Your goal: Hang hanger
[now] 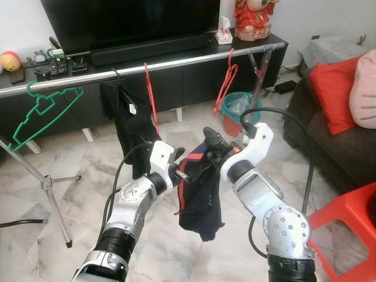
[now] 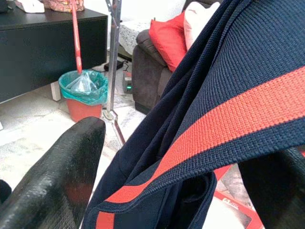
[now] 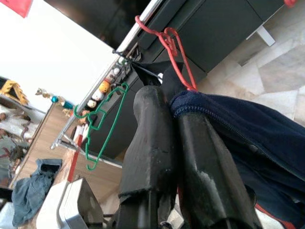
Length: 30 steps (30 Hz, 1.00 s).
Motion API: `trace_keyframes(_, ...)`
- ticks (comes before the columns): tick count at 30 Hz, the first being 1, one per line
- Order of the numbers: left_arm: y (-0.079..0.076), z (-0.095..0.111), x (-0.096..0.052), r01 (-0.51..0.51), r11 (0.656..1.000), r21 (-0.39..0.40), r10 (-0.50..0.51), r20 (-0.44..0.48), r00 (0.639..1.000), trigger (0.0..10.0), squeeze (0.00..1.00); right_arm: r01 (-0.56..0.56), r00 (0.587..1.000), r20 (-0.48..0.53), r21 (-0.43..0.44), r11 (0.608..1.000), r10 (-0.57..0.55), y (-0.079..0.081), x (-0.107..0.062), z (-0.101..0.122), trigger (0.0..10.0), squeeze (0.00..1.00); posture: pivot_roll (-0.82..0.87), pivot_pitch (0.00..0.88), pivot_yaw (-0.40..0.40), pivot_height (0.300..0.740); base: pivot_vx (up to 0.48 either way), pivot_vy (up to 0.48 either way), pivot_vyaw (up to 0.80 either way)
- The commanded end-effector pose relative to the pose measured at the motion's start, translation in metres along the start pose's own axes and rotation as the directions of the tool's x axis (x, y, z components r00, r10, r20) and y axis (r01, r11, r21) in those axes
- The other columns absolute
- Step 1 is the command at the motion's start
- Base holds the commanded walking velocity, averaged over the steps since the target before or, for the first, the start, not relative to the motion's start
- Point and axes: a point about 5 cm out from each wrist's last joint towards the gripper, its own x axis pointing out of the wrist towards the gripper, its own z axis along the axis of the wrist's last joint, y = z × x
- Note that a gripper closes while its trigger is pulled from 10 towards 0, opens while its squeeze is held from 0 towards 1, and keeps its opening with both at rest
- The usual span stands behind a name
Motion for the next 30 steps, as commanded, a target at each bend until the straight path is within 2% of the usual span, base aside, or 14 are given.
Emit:
trace_keyframes(1,-0.0029,0.0076,0.0043,0.038,0.999,-0.030,-0.037,0.046,0.998,0.0,0.00,-0.116,0.989,-0.070,0.163,0.980,0.129,0.0376,-0.0027,-0.0350,0.0,0.00,-0.04,0.056,0.058,0.740,0.000,0.000,0.00)
trace_keyframes(16,-0.0023,0.0073,0.0038,0.048,0.998,-0.031,-0.047,0.045,0.998,0.0,0.00,-0.120,0.989,-0.069,0.172,0.978,0.133,0.0378,-0.0031,-0.0346,0.0,0.00,-0.04,0.055,0.058,0.740,0.000,0.000,0.00)
trace_keyframes(30,0.0054,0.0021,-0.0041,0.040,0.999,0.002,-0.040,0.005,0.999,0.0,0.00,-0.109,0.991,-0.055,0.167,0.980,0.119,0.0344,-0.0035,-0.0304,0.0,0.00,-0.04,0.057,0.059,0.740,0.000,0.000,0.00)
